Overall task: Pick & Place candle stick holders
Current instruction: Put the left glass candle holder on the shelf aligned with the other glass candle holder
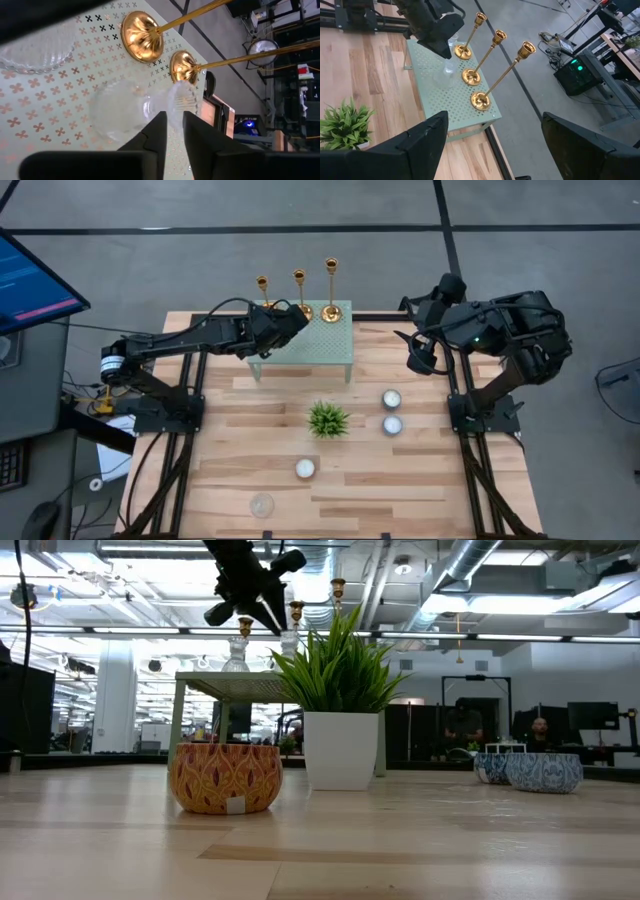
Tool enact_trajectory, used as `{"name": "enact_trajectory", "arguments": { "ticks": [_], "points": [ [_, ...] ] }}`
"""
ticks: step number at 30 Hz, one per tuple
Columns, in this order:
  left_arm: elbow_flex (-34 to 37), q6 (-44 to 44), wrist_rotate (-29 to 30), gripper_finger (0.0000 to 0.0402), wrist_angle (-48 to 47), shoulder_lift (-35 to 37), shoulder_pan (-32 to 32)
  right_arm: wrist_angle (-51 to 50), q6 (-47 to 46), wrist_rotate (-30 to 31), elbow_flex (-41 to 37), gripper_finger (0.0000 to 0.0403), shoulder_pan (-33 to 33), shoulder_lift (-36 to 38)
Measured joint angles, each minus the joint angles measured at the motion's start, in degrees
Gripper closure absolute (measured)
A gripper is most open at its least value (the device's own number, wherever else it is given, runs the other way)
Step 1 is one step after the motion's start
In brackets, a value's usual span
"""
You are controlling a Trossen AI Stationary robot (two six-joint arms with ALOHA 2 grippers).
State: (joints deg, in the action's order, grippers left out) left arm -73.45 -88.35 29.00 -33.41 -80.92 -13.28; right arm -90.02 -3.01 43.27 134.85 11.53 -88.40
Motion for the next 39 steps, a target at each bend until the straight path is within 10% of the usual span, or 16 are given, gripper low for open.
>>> {"name": "enact_trajectory", "arguments": {
  "ticks": [20, 26, 31, 39],
  "points": [
    [0.1, 16.1, -6.6, 0.0294, 0.8, 10.9, 0.9, 1.3, 0.9, -4.3, -2.3, 0.0092, -1.2, 0.0],
    [0.0, 21.4, -4.4, 0.032, 1.8, 19.3, 6.3, 18.2, 6.1, -10.2, -9.8, 0.0104, -5.8, 0.2],
    [0.0, 27.0, 2.2, 0.0388, 2.5, 24.3, 12.8, 32.7, 8.7, -25.8, -19.5, 0.0184, -10.2, 0.0],
    [0.0, 36.6, 10.7, 0.0398, 2.8, 28.8, 21.4, 53.2, 6.2, -31.5, -40.9, 0.0387, -16.4, 0.0]
  ]
}}
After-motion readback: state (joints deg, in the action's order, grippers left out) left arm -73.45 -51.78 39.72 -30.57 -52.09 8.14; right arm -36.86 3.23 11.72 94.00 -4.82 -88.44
